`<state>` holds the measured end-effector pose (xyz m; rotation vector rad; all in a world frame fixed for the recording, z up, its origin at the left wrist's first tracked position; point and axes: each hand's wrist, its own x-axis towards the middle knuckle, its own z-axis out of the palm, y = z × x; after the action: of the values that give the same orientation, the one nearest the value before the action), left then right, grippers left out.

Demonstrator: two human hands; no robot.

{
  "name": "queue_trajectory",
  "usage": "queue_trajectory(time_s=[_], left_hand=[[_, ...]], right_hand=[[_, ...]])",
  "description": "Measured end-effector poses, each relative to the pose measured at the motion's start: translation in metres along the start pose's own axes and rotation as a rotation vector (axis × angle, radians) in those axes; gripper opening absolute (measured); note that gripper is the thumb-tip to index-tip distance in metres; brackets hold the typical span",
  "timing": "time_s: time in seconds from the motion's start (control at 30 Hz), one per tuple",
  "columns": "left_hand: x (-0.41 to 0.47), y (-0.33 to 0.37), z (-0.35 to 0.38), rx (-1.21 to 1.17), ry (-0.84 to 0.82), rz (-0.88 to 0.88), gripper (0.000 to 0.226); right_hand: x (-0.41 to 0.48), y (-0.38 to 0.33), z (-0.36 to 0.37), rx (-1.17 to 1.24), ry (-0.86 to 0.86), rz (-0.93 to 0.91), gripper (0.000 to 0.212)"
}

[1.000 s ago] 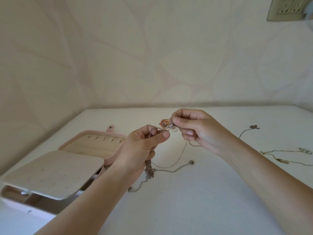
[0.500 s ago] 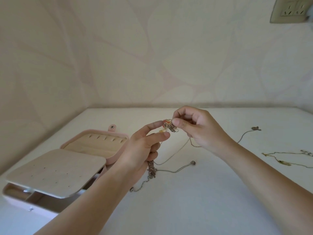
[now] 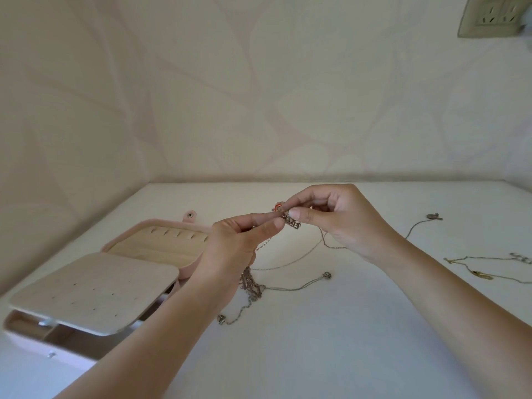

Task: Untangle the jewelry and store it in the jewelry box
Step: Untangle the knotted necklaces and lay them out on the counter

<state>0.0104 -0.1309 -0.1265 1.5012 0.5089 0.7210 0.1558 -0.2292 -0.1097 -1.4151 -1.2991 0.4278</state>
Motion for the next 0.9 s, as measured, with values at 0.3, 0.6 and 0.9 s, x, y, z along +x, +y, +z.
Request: queue_trajectory(time_s=[0.3, 0.6, 0.9], left_hand=[[0.000, -0.002, -0.002, 0.113, 0.088, 0.034, 0.007], [0.002, -0.010, 0.002, 0.075, -0.012, -0.041, 0.022], [-0.002, -0.007, 0.005, 0.135, -0.083, 0.012, 0.029]], right_hand=[[-0.002, -0.003, 0.003, -0.040, -0.021, 0.072, 0.017], [-0.004, -0.002, 0.008, -0.255, 0.044, -0.003, 0.016], [-0.006, -0.001, 0.009, -0.239, 0.016, -0.015, 0.004]])
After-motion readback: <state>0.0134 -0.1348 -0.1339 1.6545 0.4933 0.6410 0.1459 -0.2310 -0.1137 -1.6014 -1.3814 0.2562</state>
